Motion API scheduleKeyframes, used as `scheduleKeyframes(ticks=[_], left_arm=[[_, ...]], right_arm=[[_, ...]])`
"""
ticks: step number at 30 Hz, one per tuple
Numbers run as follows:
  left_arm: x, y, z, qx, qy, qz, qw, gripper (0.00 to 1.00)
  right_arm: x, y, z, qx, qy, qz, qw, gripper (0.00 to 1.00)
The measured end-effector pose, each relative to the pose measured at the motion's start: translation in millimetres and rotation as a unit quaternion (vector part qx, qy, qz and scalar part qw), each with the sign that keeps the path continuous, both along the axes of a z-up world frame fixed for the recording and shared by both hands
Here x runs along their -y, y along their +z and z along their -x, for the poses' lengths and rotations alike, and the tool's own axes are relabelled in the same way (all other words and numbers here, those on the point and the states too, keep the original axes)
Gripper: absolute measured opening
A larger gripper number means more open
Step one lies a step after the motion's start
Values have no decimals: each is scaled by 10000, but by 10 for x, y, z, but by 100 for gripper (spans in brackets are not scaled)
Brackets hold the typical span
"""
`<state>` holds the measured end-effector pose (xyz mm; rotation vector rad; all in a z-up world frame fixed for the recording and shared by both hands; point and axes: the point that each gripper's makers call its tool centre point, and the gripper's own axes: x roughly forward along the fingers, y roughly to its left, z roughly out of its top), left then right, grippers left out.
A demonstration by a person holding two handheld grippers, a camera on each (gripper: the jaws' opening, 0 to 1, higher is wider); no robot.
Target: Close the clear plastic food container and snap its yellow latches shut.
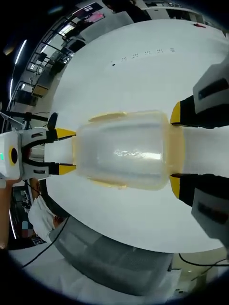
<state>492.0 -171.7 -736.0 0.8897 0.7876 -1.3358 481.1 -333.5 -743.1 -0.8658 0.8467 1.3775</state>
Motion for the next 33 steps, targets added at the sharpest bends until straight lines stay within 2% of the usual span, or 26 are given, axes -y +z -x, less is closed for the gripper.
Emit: scheduleKeyframes(ticks=[9, 20, 27, 33], left_arm=[[-1, -8, 3, -162, -40, 98, 9998, 37], [-50, 39, -4, -25, -92, 41, 9999, 37], [-71, -45, 0, -130, -79, -36, 9999, 37], [-61, -47, -13, -148, -100, 46, 9998, 37]], right_arm=[[-3, 3, 4, -28, -17, -8, 10000, 35], [-54, 40, 2, 16, -27, -100, 9999, 35], [-76, -6, 21, -83, -38, -69, 9999, 35], [-64, -9, 17, -84, -67, -101, 9999, 36]])
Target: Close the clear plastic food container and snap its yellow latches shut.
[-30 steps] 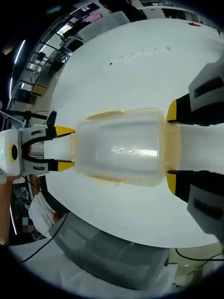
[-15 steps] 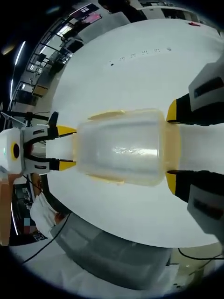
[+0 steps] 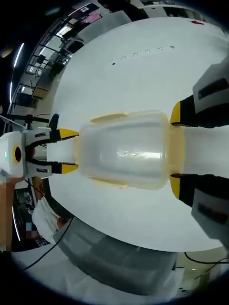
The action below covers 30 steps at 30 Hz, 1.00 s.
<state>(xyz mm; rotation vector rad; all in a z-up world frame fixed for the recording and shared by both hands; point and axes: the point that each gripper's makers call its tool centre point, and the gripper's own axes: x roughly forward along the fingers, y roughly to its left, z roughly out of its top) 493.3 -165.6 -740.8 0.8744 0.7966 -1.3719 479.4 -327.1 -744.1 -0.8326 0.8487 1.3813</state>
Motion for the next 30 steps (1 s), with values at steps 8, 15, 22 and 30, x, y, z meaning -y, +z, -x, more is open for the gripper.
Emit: scheduleKeyframes(ticks=[8, 15, 22, 30], left_arm=[[-72, -60, 45, -99, -7, -177, 9998, 37], [-179, -51, 7, -40, 370, -118, 9992, 41], [-144, 190, -31, 268, 690, 202, 9970, 36], [-82, 405, -52, 357, 1019, 490, 9929, 36]], right_arm=[[41, -30, 53, -24, 91, 56, 9999, 40], [131, -16, 119, -19, -74, 73, 9999, 43], [123, 93, 94, -121, -607, -133, 9980, 35], [9, 287, 161, -525, -1037, -537, 9918, 32]])
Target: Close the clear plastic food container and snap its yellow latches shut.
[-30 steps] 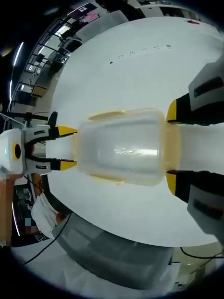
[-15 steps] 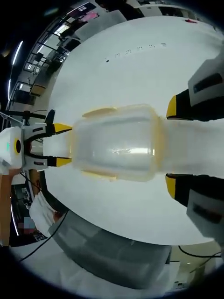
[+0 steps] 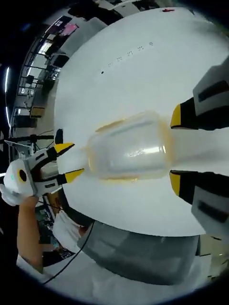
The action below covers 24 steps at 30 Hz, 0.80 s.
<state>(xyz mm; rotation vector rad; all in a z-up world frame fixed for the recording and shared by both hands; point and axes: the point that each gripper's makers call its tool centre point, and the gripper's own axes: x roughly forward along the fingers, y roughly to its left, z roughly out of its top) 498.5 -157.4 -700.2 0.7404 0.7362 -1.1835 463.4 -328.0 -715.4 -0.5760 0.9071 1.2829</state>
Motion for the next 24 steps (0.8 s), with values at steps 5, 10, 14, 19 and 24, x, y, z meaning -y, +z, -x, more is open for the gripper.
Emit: scheduleKeyframes(ticks=[5, 10, 14, 19, 24], left_arm=[[3, 15, 9, -230, 566, 172, 9980, 39], [23, -45, 22, -490, 1173, 357, 9912, 37], [19, -59, -35, -446, 1648, 512, 9840, 38], [17, -23, -104, -577, 2457, 900, 9634, 37], [50, -43, -67, -769, 2874, 1138, 9479, 39]], right_arm=[[-71, 57, -38, -105, -406, -110, 9991, 32], [-151, 88, -112, -77, -928, -322, 9951, 30], [-184, 89, -172, -90, -1317, -390, 9905, 30], [-211, 78, -226, -127, -1796, -420, 9828, 32], [-194, 35, -237, -308, -2243, -416, 9731, 31]])
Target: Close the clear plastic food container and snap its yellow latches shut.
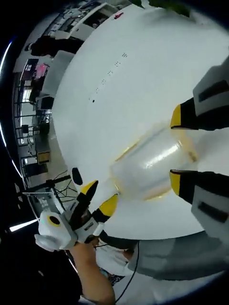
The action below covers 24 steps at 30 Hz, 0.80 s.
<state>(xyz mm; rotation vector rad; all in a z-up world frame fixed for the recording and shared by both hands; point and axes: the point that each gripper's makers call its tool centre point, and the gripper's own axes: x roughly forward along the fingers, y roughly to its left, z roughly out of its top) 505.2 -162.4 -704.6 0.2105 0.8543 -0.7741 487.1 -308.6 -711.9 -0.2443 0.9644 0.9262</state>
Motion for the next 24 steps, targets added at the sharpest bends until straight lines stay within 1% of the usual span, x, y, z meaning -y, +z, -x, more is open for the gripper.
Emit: scheduleKeyframes(ticks=[1, 2, 3, 4, 6, 9, 11, 12, 13, 15, 16, 18, 20, 22, 23, 24], left_arm=[[-13, -16, 1, 19, 30, -48, 10000, 39], [-7, -26, 4, 20, 93, -17, 10000, 38], [-5, -40, 11, -22, 157, 14, 9999, 39], [-8, -61, 21, -60, 218, 19, 9997, 39], [-7, -77, 30, -90, 247, 34, 9996, 38], [-35, -113, 28, -202, 464, 53, 9987, 38], [-41, -140, 43, -366, 652, 145, 9971, 38], [-42, -155, 61, -494, 771, 203, 9956, 39], [-21, -163, 72, -594, 844, 358, 9940, 39], [-17, -175, 83, -754, 1061, 554, 9899, 39], [-47, -195, 71, -666, 1011, 475, 9915, 39], [-41, -237, 94, -747, 1045, 488, 9905, 38], [-30, -256, 107, -811, 1112, 575, 9888, 38], [-30, -291, 124, -843, 1122, 544, 9886, 38], [-31, -309, 132, -889, 1158, 555, 9877, 37], [-4, -301, 143, -1016, 1345, 738, 9829, 38]], right_arm=[[-3, 4, -9, -25, -73, -60, 10000, 31], [-4, 7, -13, -87, -222, -139, 9996, 31], [18, -9, -24, -135, -324, -127, 9993, 31], [32, -31, -22, -144, -306, -92, 9994, 31], [63, -68, -11, -219, -433, -30, 9988, 31], [71, -98, 17, -395, -637, -95, 9971, 31], [48, -101, 21, -410, -682, -191, 9966, 32], [36, -100, 23, -440, -726, -245, 9961, 31], [32, -112, 35, -517, -799, -277, 9951, 31], [46, -149, 42, -539, -853, -215, 9947, 32], [40, -168, 63, -631, -921, -246, 9934, 32], [42, -189, 68, -736, -1081, -323, 9909, 32], [51, -215, 71, -806, -1151, -365, 9894, 32], [48, -223, 68, -798, -1185, -439, 9888, 33], [48, -224, 72, -824, -1226, -485, 9878, 32], [66, -240, 74, -881, -1293, -512, 9864, 31]])
